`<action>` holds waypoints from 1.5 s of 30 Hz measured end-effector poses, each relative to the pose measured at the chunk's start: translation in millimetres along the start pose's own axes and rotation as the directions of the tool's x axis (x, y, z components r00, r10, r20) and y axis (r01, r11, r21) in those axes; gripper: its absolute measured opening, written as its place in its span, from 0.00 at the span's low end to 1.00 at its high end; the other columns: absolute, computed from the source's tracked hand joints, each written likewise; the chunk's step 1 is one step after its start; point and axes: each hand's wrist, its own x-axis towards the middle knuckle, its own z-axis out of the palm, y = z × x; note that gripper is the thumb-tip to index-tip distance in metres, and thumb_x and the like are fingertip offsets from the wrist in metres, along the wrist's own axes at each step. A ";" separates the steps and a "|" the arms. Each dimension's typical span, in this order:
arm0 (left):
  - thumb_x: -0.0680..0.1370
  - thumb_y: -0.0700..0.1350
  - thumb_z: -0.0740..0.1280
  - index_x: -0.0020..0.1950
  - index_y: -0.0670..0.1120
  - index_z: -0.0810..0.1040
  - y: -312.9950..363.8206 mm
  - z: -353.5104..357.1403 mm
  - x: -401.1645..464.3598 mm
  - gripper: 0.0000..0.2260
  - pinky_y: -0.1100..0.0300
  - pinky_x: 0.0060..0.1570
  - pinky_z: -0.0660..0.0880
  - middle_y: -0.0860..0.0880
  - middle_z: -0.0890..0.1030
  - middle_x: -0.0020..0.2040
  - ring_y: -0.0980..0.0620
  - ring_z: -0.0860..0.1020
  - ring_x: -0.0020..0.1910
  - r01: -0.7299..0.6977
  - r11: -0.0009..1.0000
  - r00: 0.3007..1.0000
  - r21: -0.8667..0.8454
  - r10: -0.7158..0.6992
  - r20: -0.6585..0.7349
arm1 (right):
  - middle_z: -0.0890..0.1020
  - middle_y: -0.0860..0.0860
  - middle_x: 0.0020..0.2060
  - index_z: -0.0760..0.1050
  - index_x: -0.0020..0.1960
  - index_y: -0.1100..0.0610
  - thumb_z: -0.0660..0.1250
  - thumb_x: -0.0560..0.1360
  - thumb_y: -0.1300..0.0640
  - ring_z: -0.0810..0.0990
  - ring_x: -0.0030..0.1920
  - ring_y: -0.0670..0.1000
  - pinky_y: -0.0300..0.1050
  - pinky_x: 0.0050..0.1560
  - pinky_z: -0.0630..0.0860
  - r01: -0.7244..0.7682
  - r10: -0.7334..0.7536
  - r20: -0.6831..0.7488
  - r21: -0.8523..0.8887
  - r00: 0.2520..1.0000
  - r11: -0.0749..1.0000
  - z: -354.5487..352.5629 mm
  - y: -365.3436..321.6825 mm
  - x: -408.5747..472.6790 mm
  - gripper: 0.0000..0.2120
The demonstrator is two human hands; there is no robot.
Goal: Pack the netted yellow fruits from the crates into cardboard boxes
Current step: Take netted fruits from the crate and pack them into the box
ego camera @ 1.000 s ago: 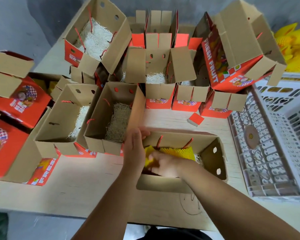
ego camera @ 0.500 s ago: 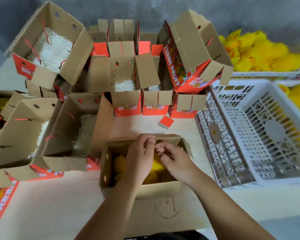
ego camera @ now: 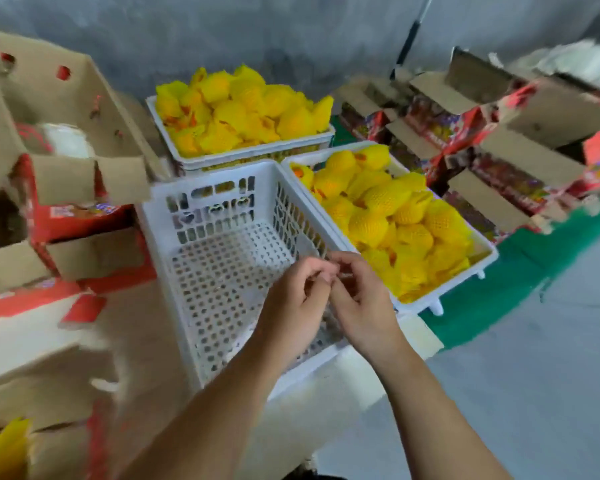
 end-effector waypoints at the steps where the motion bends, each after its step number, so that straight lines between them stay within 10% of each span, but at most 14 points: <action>1: 0.82 0.49 0.64 0.55 0.59 0.80 -0.4 21.9 10.2 0.07 0.62 0.53 0.77 0.62 0.84 0.52 0.64 0.81 0.52 0.019 1.000 0.999 -0.008 -0.018 0.029 | 0.83 0.43 0.48 0.76 0.59 0.44 0.67 0.79 0.57 0.83 0.47 0.44 0.40 0.45 0.76 -0.016 0.016 -0.034 -0.013 0.999 1.000 -19.9 16.2 11.0 0.11; 6: 0.82 0.42 0.66 0.63 0.49 0.82 1.3 95.5 45.9 0.10 0.52 0.59 0.78 0.52 0.84 0.56 0.56 0.81 0.55 0.132 0.990 0.988 0.055 -0.135 0.073 | 0.82 0.53 0.59 0.76 0.66 0.56 0.66 0.78 0.63 0.79 0.58 0.55 0.52 0.59 0.76 -0.109 0.086 -0.100 -0.256 0.991 0.960 -83.2 75.1 60.7 0.17; 10: 0.79 0.39 0.66 0.60 0.49 0.84 -6.3 121.8 51.4 0.12 0.53 0.53 0.74 0.55 0.80 0.41 0.48 0.75 0.47 -0.040 0.918 0.995 0.394 0.000 0.102 | 0.74 0.57 0.72 0.67 0.77 0.57 0.65 0.77 0.64 0.73 0.68 0.62 0.54 0.67 0.70 -0.065 0.099 0.066 -0.389 0.993 0.919 -94.4 91.3 102.4 0.28; 14: 0.82 0.43 0.62 0.63 0.60 0.79 -22.2 136.0 44.7 0.15 0.64 0.58 0.65 0.59 0.75 0.60 0.54 0.66 0.60 0.002 0.865 0.993 0.502 -0.059 0.098 | 0.59 0.51 0.81 0.51 0.84 0.48 0.62 0.76 0.66 0.66 0.73 0.62 0.57 0.70 0.67 -0.011 0.152 0.226 -0.524 0.962 0.852 -74.7 102.2 140.6 0.40; 18: 0.81 0.53 0.57 0.65 0.64 0.75 -33.4 137.6 40.0 0.15 0.60 0.60 0.73 0.76 0.66 0.61 0.58 0.65 0.60 -0.057 0.834 0.996 0.548 0.008 0.090 | 0.60 0.54 0.73 0.52 0.82 0.42 0.63 0.74 0.60 0.64 0.69 0.61 0.57 0.67 0.67 -0.041 0.197 0.154 -0.681 0.968 0.731 -54.9 117.0 157.1 0.40; 27: 0.83 0.53 0.56 0.63 0.62 0.78 -40.1 137.2 40.1 0.14 0.65 0.63 0.66 0.69 0.74 0.65 0.58 0.62 0.62 -0.138 0.761 0.990 0.634 0.079 0.121 | 0.67 0.55 0.64 0.63 0.71 0.55 0.73 0.68 0.54 0.67 0.64 0.61 0.55 0.62 0.69 -0.007 0.052 0.043 -0.695 0.998 0.719 -45.1 131.7 160.8 0.35; 38: 0.84 0.50 0.61 0.66 0.57 0.78 -31.8 130.5 42.9 0.12 0.66 0.63 0.62 0.70 0.76 0.55 0.58 0.62 0.64 -0.056 0.900 0.991 0.432 -0.005 0.137 | 0.71 0.55 0.51 0.64 0.67 0.49 0.79 0.66 0.53 0.68 0.56 0.58 0.47 0.46 0.66 -0.124 0.113 -0.080 -0.148 0.990 0.981 -74.7 125.1 129.9 0.35; 42: 0.84 0.50 0.63 0.65 0.55 0.80 -3.9 111.9 44.7 0.12 0.60 0.57 0.75 0.58 0.83 0.52 0.57 0.80 0.56 0.133 0.990 0.982 -0.049 -0.138 -0.126 | 0.76 0.58 0.57 0.64 0.70 0.48 0.79 0.67 0.50 0.74 0.60 0.63 0.57 0.54 0.75 -0.146 0.148 -0.068 0.037 0.987 0.989 -78.7 93.0 115.8 0.37; 45: 0.80 0.63 0.61 0.76 0.56 0.70 13.0 78.6 41.8 0.25 0.50 0.68 0.74 0.52 0.81 0.67 0.54 0.80 0.65 0.305 0.799 0.923 -0.518 -0.382 -0.044 | 0.72 0.50 0.63 0.64 0.76 0.49 0.79 0.65 0.43 0.70 0.66 0.58 0.58 0.64 0.71 -0.051 0.054 0.057 -0.061 0.997 0.997 -66.3 56.3 95.3 0.44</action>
